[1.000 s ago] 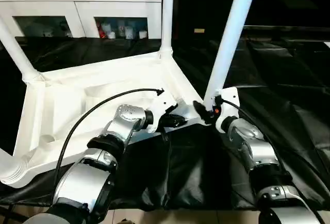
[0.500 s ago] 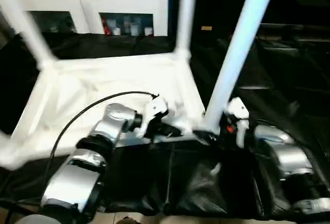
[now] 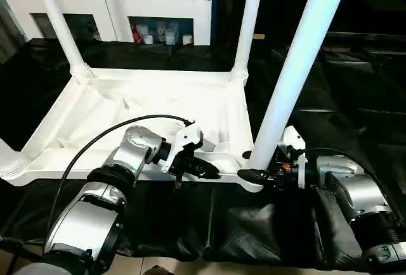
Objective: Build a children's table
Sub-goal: Rotate leg to tighten
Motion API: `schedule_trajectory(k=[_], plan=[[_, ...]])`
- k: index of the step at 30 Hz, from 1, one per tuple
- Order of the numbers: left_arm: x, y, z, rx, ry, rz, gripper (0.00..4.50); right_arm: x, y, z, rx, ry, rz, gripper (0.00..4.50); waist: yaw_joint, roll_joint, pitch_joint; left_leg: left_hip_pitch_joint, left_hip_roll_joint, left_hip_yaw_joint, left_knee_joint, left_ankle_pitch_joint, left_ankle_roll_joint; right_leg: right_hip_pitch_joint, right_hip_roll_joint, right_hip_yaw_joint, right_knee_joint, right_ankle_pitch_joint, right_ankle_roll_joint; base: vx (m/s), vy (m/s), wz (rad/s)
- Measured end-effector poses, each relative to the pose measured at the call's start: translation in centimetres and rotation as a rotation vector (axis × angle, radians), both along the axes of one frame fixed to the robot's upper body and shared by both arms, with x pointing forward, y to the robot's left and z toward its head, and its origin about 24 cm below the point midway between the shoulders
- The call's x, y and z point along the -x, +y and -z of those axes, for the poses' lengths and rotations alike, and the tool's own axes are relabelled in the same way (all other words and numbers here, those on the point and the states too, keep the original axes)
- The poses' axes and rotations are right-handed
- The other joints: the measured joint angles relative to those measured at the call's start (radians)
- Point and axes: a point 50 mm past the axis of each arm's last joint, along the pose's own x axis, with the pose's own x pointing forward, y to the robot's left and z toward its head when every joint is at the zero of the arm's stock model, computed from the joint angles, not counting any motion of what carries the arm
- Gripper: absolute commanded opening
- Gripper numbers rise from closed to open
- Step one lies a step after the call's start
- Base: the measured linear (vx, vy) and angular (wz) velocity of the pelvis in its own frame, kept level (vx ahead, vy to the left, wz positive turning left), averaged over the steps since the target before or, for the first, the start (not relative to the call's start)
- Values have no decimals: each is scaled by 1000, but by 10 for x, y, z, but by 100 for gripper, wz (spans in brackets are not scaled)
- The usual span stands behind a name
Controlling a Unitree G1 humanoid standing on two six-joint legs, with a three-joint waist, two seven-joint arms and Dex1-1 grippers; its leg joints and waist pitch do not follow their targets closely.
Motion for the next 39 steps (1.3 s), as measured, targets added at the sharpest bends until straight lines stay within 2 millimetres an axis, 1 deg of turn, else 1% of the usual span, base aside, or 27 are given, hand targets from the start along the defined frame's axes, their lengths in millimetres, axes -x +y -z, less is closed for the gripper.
schedule_trajectory(k=[1, 3, 5, 6, 8, 10, 13, 14, 15, 17, 18, 22, 25, 28, 30, 32, 35, 39], plan=[[-1, 0, 0, -2, -10, -21, 0, -2, 1, 1, -1, -10, 33, 259, 0, 0, 0, 1, 0, 0, 0, 0, 0, 0, 0, 0, 2, 0, 0, 0, 0, 0], [-6, -3, 1, -7, -38, -93, 0, -8, 4, 4, -4, -34, 155, 257, -1, -1, 1, 3, 0, 0, 0, 0, 0, 0, 0, 0, 4, -1, 1, 0, 0, 0], [-11, -8, 0, -18, -66, -171, 0, -18, 7, 6, -2, -48, 306, 253, -9, -2, 1, 4, 0, -1, -1, 0, -1, 0, 0, 0, 4, -4, 6, 0, 0, 0], [-14, -12, 0, -19, -76, -216, 0, -24, 10, 6, -5, -52, 390, 253, -17, -2, 1, 4, -1, -1, -1, 0, -1, 0, 0, 0, 3, -4, 6, 0, 0, 0], [-17, -25, 2, -11, -95, -292, 0, -33, 12, 8, -8, -54, 562, 252, -25, -2, 1, 3, -2, -1, -1, 0, -1, 0, -1, 1, 1, -4, 7, 0, 0, 0], [-18, -35, 3, 0, -105, -337, 0, -39, 13, 8, -10, -50, 679, 252, -30, -1, 1, 3, -2, -1, -1, 0, -1, 0, -1, 1, -1, -4, 7, 0, 0, 0], [-20, -40, 3, 4, -121, -381, 0, -46, 20, 7, -9, -50, 796, 252, -44, 0, 1, 3, -2, -1, -1, 0, -1, 0, -1, 2, -1, -3, 6, 0, 0, 0], [-20, -41, 3, 4, -124, -387, 0, -46, 22, 7, -8, -52, 810, 287, -46, 0, 1, 3, -2, -1, -1, 0, -1, 0, -1, 1, -1, -3, 6, 0, 0, 0], [-20, -41, 3, 5, -125, -389, 0, -47, 22, 7, -8, -54, 821, 308, -46, 0, 0, 3, -2, -2, -2, 0, -1, 0, 0, 1, -1, -2, 5, 0, 0, 0], [-20, -41, 2, 6, -133, -387, 0, -47, 24, 7, -17, -59, 831, 308, -47, 2, -1, 3, -2, -1, -2, 0, -1, 0, 0, 1, -1, 0, 1, 0, 0, 0], [-20, -42, 2, 5, -139, -384, 0, -47, 24, 7, -22, -61, 836, 331, -47, 2, -1, 3, -2, -1, -2, 0, -1, 1, 0, 1, -1, 0, 1, 0, 0, 0], [-20, -43, 2, -4, -169, -362, 0, -46, 24, 6, -21, -68, 811, 361, -47, 1, -1, 2, -2, -1, -2, 0, -1, 1, 0, 1, -2, 0, 1, 0, 0, 0], [-20, -43, 1, -1, -175, -357, 0, -45, 19, 6, 21, -97, 753, 390, -46, 1, 0, 2, -2, -1, -2, 0, -1, 1, -1, 1, -2, 0, 1, 0, 0, 0], [-19, -48, 0, 2, -195, -330, 0, -35, -3, 4, 60, -128, 654, 390, -33, 1, 0, 0, -2, -1, -3, 0, -1, 1, -1, 2, -3, 0, 2, 0, 0, 0], [-18, -51, 0, 4, -206, -316, 0, -24, -23, 2, 86, -140, 595, 390, -21, 1, 0, -1, -2, -1, -3, 0, 0, 0, -1, 2, -3, -1, 3, 0, 0, 0], [-18, -51, -1, 4, -208, -311, 0, -13, -40, -1, 89, -142, 537, 390, -16, 2, 0, -2, -2, 0, -2, 0, 0, 0, -1, 2, -4, -1, 3, 0, 0, 0], [-18, -51, -1, 6, -208, -311, 0, 0, -55, -5, 84, -126, 475, 390, -17, 3, 0, -2, -2, 0, -2, 0, 0, 0, 0, 1, -4, -1, 4, 0, 0, 0], [-17, -50, 0, 15, -217, -310, 0, 16, -63, -12, 57, -85, 383, 390, -17, 4, 0, -1, -1, -1, -2, 0, 0, 0, 0, 1, -4, -2, 4, 0, 0, 0]])
